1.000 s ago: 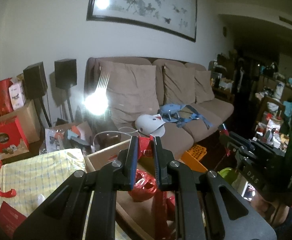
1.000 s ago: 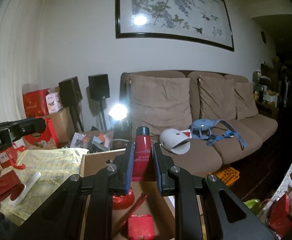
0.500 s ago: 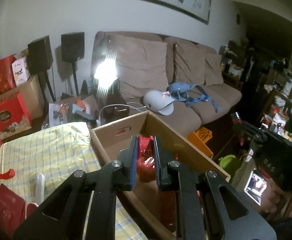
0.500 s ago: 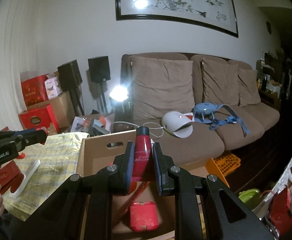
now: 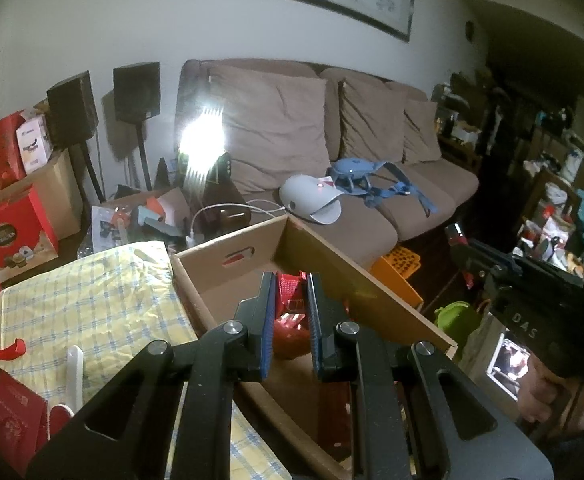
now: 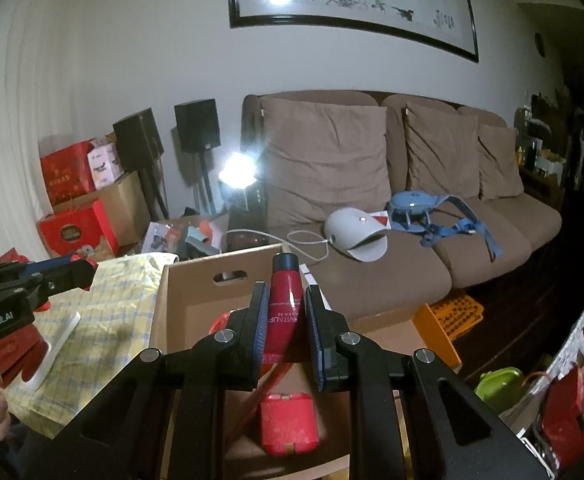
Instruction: Organize objects
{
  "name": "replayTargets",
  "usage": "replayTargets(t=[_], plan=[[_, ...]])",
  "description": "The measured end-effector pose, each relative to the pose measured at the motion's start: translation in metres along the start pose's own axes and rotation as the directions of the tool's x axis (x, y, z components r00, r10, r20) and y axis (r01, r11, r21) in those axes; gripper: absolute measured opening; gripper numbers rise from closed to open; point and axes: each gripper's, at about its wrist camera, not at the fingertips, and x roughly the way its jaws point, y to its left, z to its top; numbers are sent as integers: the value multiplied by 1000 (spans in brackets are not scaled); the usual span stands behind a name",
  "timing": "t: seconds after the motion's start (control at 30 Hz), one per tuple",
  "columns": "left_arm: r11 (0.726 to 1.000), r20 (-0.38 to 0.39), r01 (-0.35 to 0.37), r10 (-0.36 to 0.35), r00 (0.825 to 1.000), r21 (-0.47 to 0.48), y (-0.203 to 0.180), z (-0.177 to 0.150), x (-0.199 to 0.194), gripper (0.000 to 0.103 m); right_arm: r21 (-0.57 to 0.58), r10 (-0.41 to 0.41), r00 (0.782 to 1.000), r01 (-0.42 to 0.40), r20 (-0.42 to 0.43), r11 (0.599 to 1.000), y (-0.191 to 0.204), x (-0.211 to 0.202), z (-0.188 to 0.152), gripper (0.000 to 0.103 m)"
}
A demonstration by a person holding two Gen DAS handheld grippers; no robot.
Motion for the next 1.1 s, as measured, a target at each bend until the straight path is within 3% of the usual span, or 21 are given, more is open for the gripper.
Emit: replayTargets(t=[0.4,1.1], plan=[[1000,-14,11,-11,1000,4,-4,-1,2,14,16,-2,998,3,-64,1000,0,13,-6,18],[999,-81,-39,39,996,-5,2,-9,16,14,5,10,982,-9,-187,1000,9,39,-16,18]])
